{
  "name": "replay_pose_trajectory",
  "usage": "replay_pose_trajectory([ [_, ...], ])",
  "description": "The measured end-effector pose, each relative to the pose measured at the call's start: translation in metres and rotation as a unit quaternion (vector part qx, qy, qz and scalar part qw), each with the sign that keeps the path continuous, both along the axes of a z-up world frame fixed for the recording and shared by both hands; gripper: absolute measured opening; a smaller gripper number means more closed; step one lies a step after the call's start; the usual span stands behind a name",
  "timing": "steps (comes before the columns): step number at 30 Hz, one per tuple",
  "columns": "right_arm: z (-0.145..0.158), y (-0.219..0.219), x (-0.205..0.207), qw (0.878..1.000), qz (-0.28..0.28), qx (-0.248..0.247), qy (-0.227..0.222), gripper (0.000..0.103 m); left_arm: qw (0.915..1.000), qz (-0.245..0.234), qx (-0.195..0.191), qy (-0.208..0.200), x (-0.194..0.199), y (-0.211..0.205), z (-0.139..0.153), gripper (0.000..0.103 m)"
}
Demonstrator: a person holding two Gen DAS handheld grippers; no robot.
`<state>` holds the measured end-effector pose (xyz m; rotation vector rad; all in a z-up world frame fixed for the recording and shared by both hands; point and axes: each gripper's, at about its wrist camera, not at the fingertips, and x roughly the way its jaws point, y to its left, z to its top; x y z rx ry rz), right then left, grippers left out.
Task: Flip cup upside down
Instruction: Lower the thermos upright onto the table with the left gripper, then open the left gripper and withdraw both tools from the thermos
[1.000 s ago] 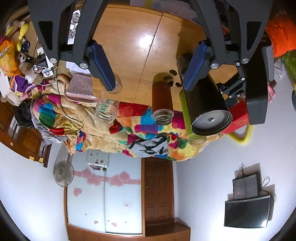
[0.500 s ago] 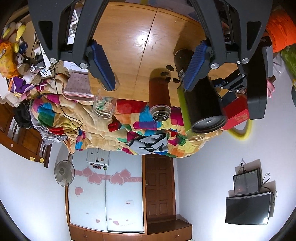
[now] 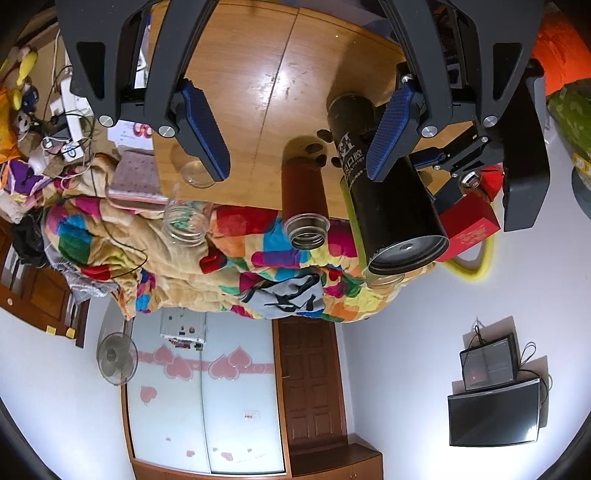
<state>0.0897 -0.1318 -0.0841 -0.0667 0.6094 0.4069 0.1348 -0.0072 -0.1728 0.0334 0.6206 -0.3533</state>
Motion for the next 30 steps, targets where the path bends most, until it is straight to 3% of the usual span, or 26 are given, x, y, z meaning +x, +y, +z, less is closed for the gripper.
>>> replay_pose_trajectory([
  [9,0.003,0.0,-0.002,1.0,0.001,0.004,-0.003,0.073,0.9999,0.001,-0.012,0.011,-0.013,0.007,0.01,0.061],
  [16,0.019,-0.003,-0.02,1.0,-0.007,0.004,-0.023,0.073,0.9991,0.027,-0.018,-0.027,-0.051,0.023,0.059,0.063],
  [22,0.041,-0.008,-0.043,0.999,-0.016,0.009,-0.048,0.074,0.9945,0.057,-0.024,-0.084,-0.085,0.035,0.113,0.086],
  [24,0.05,-0.009,-0.054,0.998,-0.022,0.012,-0.059,0.085,0.9923,0.068,-0.025,-0.1,-0.094,0.036,0.126,0.1],
  [30,0.076,-0.012,-0.083,0.994,-0.041,0.019,-0.096,0.103,0.9848,0.105,-0.028,-0.136,-0.125,0.04,0.162,0.103],
])
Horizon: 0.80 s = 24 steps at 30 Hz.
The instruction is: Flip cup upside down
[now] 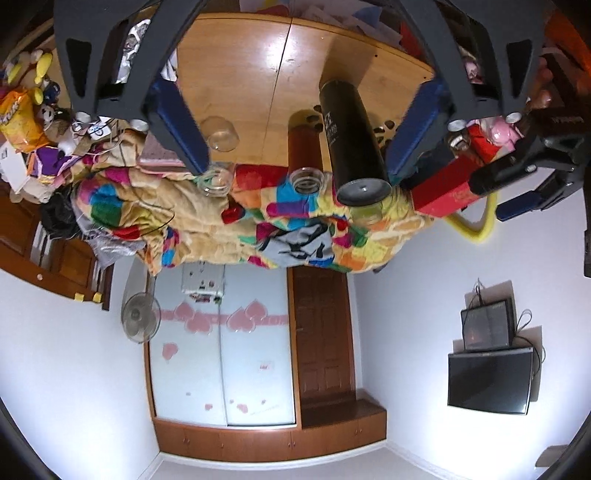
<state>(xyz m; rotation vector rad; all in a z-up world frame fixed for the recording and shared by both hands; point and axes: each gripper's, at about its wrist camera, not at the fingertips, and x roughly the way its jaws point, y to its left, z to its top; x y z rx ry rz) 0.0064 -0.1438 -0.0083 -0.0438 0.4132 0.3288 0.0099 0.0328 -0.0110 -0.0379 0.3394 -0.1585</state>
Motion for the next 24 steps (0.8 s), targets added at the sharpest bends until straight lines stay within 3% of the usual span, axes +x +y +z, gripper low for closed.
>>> replay_pose_trajectory([
  [6,0.021,-0.003,-0.029,0.999,-0.013,0.018,-0.023,0.103,0.9997,0.017,0.004,-0.019,-0.026,-0.004,0.018,0.103],
  [13,0.025,0.0,-0.05,0.999,-0.022,0.02,-0.022,0.103,0.9993,0.022,0.008,-0.031,-0.05,-0.01,0.022,0.103],
  [24,0.024,-0.002,-0.06,0.999,-0.028,0.022,-0.018,0.103,0.999,0.039,-0.008,-0.019,-0.046,-0.005,0.016,0.103],
])
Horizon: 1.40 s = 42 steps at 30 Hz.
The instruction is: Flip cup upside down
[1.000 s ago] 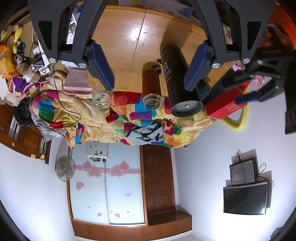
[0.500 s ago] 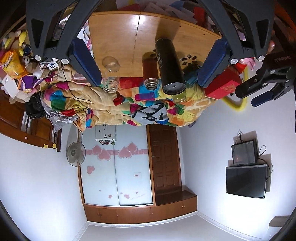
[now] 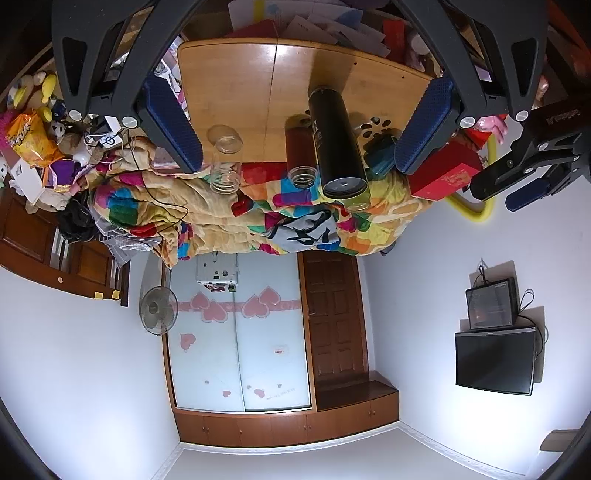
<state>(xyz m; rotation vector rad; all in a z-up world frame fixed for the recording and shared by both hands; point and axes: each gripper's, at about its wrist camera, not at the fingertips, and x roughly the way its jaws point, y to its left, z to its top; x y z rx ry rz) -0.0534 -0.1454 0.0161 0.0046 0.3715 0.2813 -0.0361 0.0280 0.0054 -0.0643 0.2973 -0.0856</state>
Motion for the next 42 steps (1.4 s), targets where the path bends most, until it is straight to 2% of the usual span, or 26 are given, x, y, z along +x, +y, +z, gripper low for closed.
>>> replay_pose_trajectory([
  [13,-0.0019,-0.0025,0.0013,1.0,0.002,0.003,0.005,0.103,0.9999,0.002,0.013,-0.002,0.0034,-0.0014,-0.0052,0.103],
  [42,-0.0022,0.0011,0.0031,1.0,0.007,-0.012,-0.005,0.103,0.9999,-0.007,0.007,-0.004,0.0047,0.0013,-0.0051,0.103],
])
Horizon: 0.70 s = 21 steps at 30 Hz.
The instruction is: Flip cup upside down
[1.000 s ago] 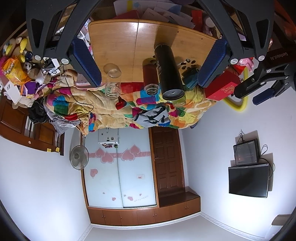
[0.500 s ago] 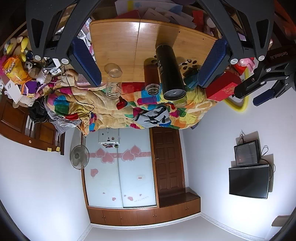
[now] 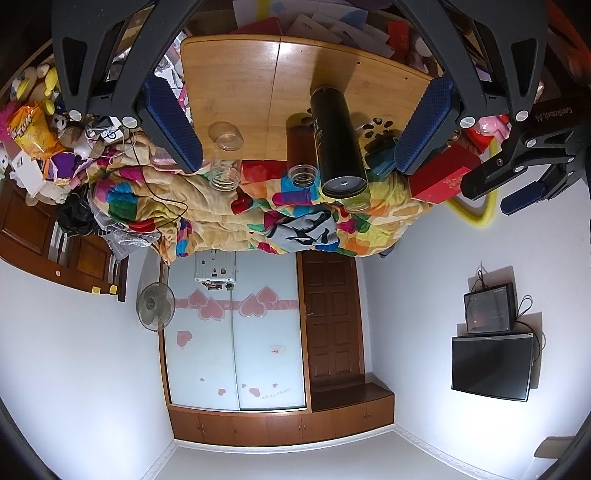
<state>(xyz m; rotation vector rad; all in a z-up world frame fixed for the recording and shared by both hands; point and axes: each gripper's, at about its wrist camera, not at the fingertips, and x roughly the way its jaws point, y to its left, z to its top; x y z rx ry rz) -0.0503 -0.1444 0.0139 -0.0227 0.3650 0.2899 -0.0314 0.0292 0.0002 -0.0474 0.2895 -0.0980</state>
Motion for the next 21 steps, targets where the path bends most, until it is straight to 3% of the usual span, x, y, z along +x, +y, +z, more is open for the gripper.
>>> replay_pose_trajectory([
  [21,0.003,0.002,0.001,1.0,0.002,-0.001,0.003,0.103,0.9999,-0.011,0.008,0.004,0.005,-0.01,-0.001,0.103],
])
